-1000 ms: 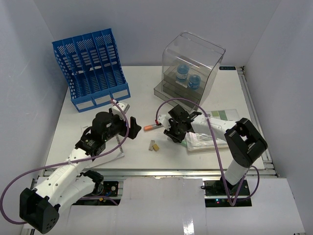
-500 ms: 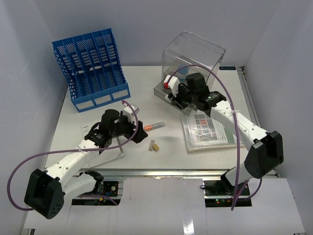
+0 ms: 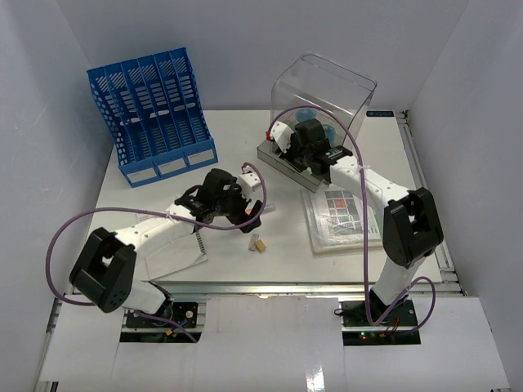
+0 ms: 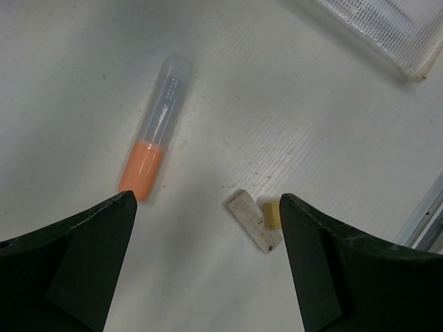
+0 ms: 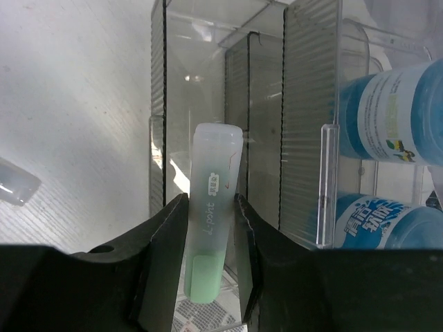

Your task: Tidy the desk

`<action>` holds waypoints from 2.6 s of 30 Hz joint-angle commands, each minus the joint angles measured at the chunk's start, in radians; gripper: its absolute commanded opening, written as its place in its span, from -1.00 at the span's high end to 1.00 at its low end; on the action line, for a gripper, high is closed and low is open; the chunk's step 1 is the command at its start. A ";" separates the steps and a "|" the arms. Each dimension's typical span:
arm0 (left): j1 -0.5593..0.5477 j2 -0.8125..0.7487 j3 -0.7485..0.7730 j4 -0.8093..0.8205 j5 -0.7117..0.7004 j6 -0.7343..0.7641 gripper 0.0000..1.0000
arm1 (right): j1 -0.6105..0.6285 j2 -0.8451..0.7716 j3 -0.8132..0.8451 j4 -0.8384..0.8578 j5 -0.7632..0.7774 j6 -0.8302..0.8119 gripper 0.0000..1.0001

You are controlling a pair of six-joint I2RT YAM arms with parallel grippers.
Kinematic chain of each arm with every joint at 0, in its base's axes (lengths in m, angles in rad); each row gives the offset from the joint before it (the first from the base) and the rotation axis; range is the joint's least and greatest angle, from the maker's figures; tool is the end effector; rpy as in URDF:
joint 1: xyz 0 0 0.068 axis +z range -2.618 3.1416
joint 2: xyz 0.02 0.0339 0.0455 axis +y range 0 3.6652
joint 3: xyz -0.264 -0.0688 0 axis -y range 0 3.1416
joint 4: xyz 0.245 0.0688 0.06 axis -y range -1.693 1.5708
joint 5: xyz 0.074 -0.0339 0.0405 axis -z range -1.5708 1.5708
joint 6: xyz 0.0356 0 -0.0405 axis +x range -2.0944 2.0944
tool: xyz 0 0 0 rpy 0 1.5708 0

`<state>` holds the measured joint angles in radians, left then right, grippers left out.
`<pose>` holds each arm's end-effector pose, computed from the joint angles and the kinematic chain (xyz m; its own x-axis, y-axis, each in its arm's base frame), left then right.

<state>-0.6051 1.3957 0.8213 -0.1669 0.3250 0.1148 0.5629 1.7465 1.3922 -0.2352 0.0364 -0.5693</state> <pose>0.2335 -0.1753 0.2180 -0.4678 0.4555 -0.7574 0.7916 0.5972 -0.1297 0.3456 0.2165 0.2838 -0.1223 -0.7142 -0.6892 -0.6811 0.5655 -0.4651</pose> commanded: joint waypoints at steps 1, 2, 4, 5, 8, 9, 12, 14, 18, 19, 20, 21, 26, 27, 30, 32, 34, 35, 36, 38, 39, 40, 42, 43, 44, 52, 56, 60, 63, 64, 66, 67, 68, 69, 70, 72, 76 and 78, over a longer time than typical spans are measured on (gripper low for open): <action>-0.019 0.076 0.101 -0.009 -0.050 0.093 -0.89 | -0.016 -0.012 0.038 0.058 0.036 -0.008 0.07; -0.022 0.104 0.121 -0.012 -0.056 0.103 -0.89 | -0.019 -0.015 0.036 0.057 0.034 -0.003 -0.10; -0.029 0.142 0.140 -0.016 -0.067 0.125 -0.88 | -0.023 -0.033 0.024 0.054 0.021 0.004 -0.41; -0.034 0.162 0.154 -0.022 -0.077 0.136 -0.86 | -0.025 -0.054 0.012 0.048 0.003 0.009 -0.51; -0.041 0.211 0.199 -0.034 -0.090 0.161 -0.82 | -0.033 -0.126 -0.014 -0.004 -0.113 0.029 -0.75; -0.042 0.224 0.208 -0.035 -0.094 0.167 -0.81 | -0.041 -0.171 -0.027 -0.040 -0.177 0.019 -0.80; -0.050 0.267 0.230 -0.038 -0.102 0.206 -0.77 | -0.086 -0.284 -0.088 -0.153 -0.454 -0.028 -0.88; -0.056 0.303 0.251 -0.045 -0.112 0.234 -0.74 | -0.121 -0.366 -0.164 -0.179 -0.558 -0.050 -0.89; -0.065 0.401 0.307 -0.073 -0.134 0.273 -0.59 | -0.164 -0.516 -0.325 -0.184 -0.721 -0.062 -0.89; -0.065 0.425 0.323 -0.078 -0.142 0.278 -0.57 | -0.176 -0.545 -0.364 -0.182 -0.748 -0.067 -0.89; -0.065 0.445 0.339 -0.084 -0.158 0.283 -0.54 | -0.191 -0.570 -0.406 -0.180 -0.777 -0.073 -0.89; -0.065 0.464 0.353 -0.088 -0.179 0.287 -0.51 | -0.207 -0.594 -0.443 -0.178 -0.804 -0.077 -0.89; -0.065 0.526 0.382 -0.095 -0.208 0.292 -0.30 | -0.286 -0.690 -0.564 -0.164 -0.917 -0.077 -0.88; -0.065 0.532 0.384 -0.098 -0.203 0.285 -0.17 | -0.309 -0.705 -0.588 -0.147 -0.945 -0.071 -0.88; -0.067 0.546 0.389 -0.112 -0.198 0.248 0.23 | -0.371 -0.751 -0.672 -0.099 -1.013 -0.051 -0.88; -0.066 0.549 0.385 -0.120 -0.204 0.235 0.52 | -0.422 -0.776 -0.685 -0.099 -1.033 -0.048 -0.88; -0.065 0.543 0.378 -0.120 -0.216 0.222 0.68 | -0.464 -0.791 -0.696 -0.099 -1.067 -0.041 -0.88; -0.065 0.534 0.381 -0.117 -0.221 0.209 0.73 | -0.485 -0.797 -0.698 -0.100 -1.088 -0.038 -0.88; -0.065 0.526 0.383 -0.114 -0.226 0.197 0.78 | -0.505 -0.804 -0.700 -0.101 -1.109 -0.035 -0.88; -0.065 0.504 0.395 -0.102 -0.227 0.151 0.90 | -0.542 -0.812 -0.705 -0.099 -1.124 -0.032 -0.88; -0.065 0.482 0.408 -0.091 -0.214 0.127 0.95 | -0.550 -0.815 -0.705 -0.098 -1.125 -0.031 -0.88; -0.064 0.460 0.422 -0.081 -0.202 0.103 1.00 | -0.558 -0.818 -0.705 -0.096 -1.127 -0.029 -0.88; -0.057 0.425 0.441 -0.046 -0.159 -0.001 1.00 | -0.591 -0.819 -0.705 -0.095 -1.126 -0.022 -0.88; -0.050 0.398 0.450 -0.009 -0.124 -0.068 1.00 | -0.599 -0.819 -0.704 -0.095 -1.125 -0.019 -0.88; -0.043 0.370 0.459 0.027 -0.088 -0.134 1.00 | -0.608 -0.820 -0.704 -0.095 -1.124 -0.016 -0.88; 0.071 0.334 0.421 0.443 -0.075 -0.943 1.00 | -0.639 -0.823 -0.702 -0.093 -1.119 -0.003 -0.87; 0.085 0.465 0.518 0.491 -0.165 -1.256 1.00 | -0.650 -0.828 -0.703 -0.093 -1.122 -0.002 -0.87; 0.083 0.586 0.621 0.508 -0.193 -1.463 1.00 | -0.658 -0.828 -0.704 -0.092 -1.125 -0.001 -0.87; 0.080 0.666 0.686 0.529 -0.216 -1.517 0.93 | -0.663 -0.826 -0.705 -0.092 -1.127 0.000 -0.86; 0.080 0.683 0.705 0.529 -0.221 -1.518 0.85 | -0.664 -0.825 -0.705 -0.092 -1.129 0.000 -0.86; 0.080 0.696 0.720 0.509 -0.239 -1.514 0.70 | -0.665 -0.825 -0.705 -0.093 -1.135 0.000 -0.87; 0.080 0.700 0.722 0.505 -0.245 -1.509 0.44 | -0.666 -0.823 -0.706 -0.092 -1.136 0.000 -0.87; 0.079 0.703 0.724 0.501 -0.250 -1.503 0.14 | -0.666 -0.822 -0.706 -0.092 -1.137 0.000 -0.86; 0.080 0.704 0.730 0.492 -0.252 -1.496 -0.22 | -0.666 -0.822 -0.706 -0.092 -1.139 -0.001 -0.86; 0.080 0.704 0.733 0.490 -0.252 -1.485 -0.49 | -0.666 -0.821 -0.707 -0.092 -1.140 -0.001 -0.87; 0.077 0.702 0.734 0.499 -0.246 -1.462 -0.83 | -0.666 -0.817 -0.707 -0.093 -1.141 -0.002 -0.87; 0.077 0.681 0.729 0.525 -0.220 -1.427 -0.96 | -0.666 -0.808 -0.710 -0.095 -1.148 -0.006 -0.86; 0.077 0.662 0.723 0.538 -0.206 -1.402 -0.96 | -0.666 -0.808 -0.714 -0.096 -1.156 -0.012 -0.86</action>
<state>-0.5209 2.1429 1.5311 0.3409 0.1047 -1.3388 -0.0982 0.9333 0.6899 -0.3557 -1.0775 -0.5785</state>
